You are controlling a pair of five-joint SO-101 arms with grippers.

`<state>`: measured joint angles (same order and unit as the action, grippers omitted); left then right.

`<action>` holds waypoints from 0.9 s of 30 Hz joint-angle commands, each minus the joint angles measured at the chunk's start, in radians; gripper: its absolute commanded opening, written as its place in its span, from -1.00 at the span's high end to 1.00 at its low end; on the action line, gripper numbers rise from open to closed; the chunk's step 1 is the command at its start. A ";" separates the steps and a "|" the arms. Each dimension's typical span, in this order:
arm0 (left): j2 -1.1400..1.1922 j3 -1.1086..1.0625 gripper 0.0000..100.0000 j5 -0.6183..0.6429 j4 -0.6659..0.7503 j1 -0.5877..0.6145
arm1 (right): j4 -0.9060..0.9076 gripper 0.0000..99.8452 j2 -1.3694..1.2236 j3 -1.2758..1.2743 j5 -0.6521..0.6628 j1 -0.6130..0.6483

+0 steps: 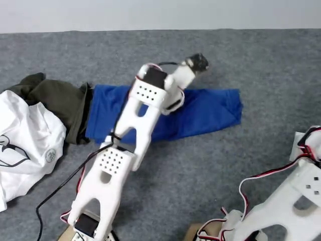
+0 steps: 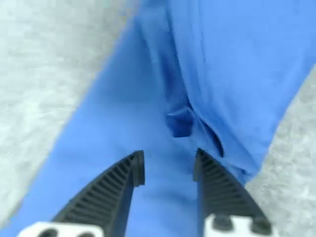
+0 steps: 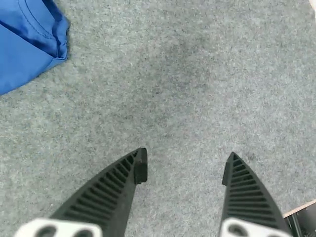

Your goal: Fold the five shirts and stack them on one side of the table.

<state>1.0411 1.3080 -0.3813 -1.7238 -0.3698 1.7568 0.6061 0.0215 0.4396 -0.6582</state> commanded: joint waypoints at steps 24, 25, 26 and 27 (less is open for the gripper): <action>-0.048 -0.340 0.54 0.152 -0.031 0.476 | 0.038 0.49 0.027 0.006 -0.008 0.015; -0.035 -0.338 0.54 0.153 -0.031 0.474 | 0.038 0.49 0.027 0.006 -0.008 0.015; -0.021 -0.338 0.54 0.155 -0.029 0.473 | 0.038 0.49 0.028 0.006 -0.008 0.015; -0.009 -0.338 0.54 0.157 -0.028 0.476 | 0.038 0.49 0.028 0.006 -0.008 0.015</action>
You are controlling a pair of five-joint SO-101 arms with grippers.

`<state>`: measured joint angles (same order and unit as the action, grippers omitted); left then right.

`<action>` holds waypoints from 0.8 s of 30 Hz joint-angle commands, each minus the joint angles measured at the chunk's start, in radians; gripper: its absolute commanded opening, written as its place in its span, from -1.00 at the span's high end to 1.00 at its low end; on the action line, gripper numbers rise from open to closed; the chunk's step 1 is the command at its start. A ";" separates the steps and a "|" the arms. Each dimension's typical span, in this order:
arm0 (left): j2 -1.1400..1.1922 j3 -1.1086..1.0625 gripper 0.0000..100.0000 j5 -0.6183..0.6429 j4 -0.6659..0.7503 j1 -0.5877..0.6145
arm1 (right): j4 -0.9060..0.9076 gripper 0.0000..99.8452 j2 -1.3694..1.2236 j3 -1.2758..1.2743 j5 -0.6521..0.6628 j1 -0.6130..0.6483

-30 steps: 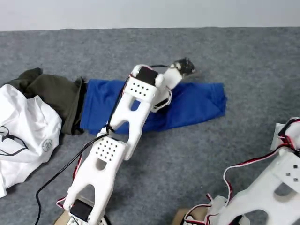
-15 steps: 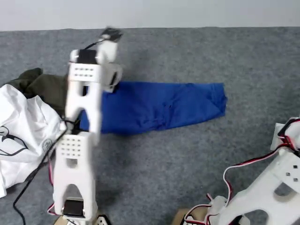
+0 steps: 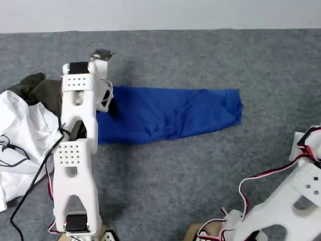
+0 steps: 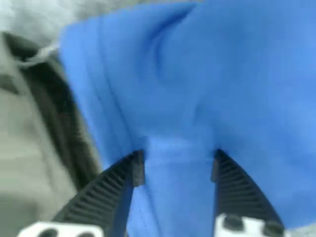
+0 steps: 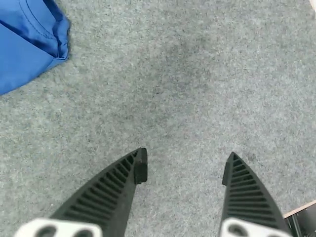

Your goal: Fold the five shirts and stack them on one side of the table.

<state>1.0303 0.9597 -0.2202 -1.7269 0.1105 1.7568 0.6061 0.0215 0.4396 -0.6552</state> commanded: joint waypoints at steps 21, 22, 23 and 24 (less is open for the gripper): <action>0.075 0.016 0.99 -0.017 -0.029 -0.058 | 0.038 0.49 0.028 0.011 -0.008 0.012; 0.074 0.016 0.99 -0.021 -0.029 -0.058 | 0.038 0.49 0.028 0.011 -0.008 0.012; 0.074 0.019 0.99 -0.023 -0.029 -0.058 | 0.038 0.49 0.028 0.011 -0.008 0.012; 0.072 0.022 0.99 -0.023 -0.029 -0.058 | 0.038 0.49 0.028 0.011 -0.008 0.012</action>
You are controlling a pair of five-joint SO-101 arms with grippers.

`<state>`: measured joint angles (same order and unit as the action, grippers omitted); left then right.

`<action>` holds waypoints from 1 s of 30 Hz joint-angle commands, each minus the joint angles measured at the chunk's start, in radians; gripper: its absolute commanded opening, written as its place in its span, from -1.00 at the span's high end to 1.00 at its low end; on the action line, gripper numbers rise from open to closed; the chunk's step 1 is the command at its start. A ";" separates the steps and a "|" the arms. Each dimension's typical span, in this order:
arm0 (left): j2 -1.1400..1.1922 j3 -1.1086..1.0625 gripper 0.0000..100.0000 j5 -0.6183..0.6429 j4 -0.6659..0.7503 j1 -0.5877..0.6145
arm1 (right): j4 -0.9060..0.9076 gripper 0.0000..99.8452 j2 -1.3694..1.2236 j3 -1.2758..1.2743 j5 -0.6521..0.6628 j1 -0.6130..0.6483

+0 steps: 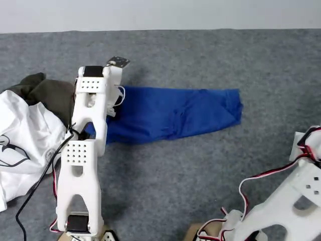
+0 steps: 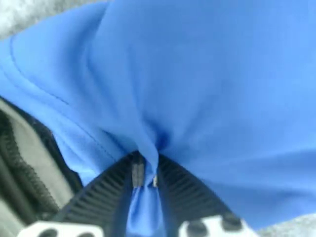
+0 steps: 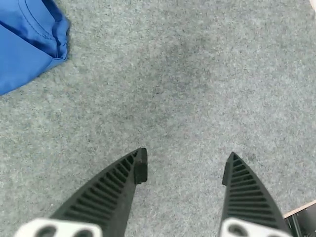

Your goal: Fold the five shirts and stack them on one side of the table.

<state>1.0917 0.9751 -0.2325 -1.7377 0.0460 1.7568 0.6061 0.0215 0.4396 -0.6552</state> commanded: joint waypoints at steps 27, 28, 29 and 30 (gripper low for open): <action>-0.255 -0.105 0.99 0.052 -0.017 -0.153 | 0.038 0.49 0.102 0.011 0.086 0.007; -0.255 -0.105 0.98 0.052 -0.017 -0.138 | 0.038 0.49 0.102 0.011 0.086 0.007; -0.256 -0.105 0.94 0.052 -0.017 -0.123 | 0.038 0.49 0.102 0.011 0.086 0.007; -0.258 -0.105 0.89 0.052 -0.017 -0.107 | 0.038 0.49 0.102 0.011 0.086 0.007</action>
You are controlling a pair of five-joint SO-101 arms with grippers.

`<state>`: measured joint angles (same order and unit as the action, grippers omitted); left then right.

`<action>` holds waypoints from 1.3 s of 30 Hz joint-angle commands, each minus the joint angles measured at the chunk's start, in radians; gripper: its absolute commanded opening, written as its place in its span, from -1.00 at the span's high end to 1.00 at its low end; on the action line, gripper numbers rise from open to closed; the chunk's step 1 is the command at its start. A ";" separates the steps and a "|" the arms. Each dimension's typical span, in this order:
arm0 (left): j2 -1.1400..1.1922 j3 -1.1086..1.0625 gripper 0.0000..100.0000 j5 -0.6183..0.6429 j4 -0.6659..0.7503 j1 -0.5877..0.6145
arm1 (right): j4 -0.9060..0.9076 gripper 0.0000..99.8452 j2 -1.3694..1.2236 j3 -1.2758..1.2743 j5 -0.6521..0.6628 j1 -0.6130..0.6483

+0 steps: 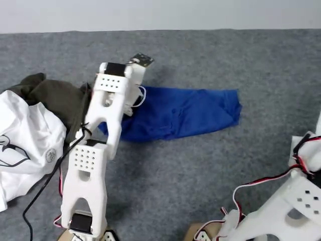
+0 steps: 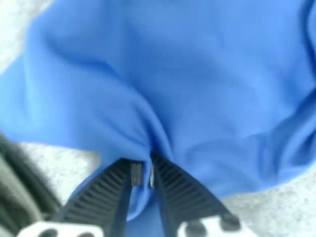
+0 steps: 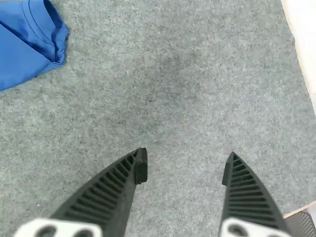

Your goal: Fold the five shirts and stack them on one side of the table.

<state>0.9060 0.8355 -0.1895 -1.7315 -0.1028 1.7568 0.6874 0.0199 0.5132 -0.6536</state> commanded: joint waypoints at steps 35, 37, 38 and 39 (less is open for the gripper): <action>0.175 0.102 0.88 -0.081 -0.023 0.181 | 0.038 0.49 0.022 0.012 0.012 0.010; 0.175 0.102 1.00 -0.110 -0.023 0.169 | 0.038 0.49 0.022 0.012 0.012 0.010; 0.173 0.107 0.99 -0.104 -0.025 0.166 | 0.038 0.49 0.022 0.012 0.012 0.010; 0.166 0.110 0.99 -0.095 -0.025 0.164 | 0.038 0.49 0.022 0.012 0.012 0.010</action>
<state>1.0687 0.9275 -0.2785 -1.7361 0.0506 1.7568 0.6874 0.0199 0.5132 -0.6536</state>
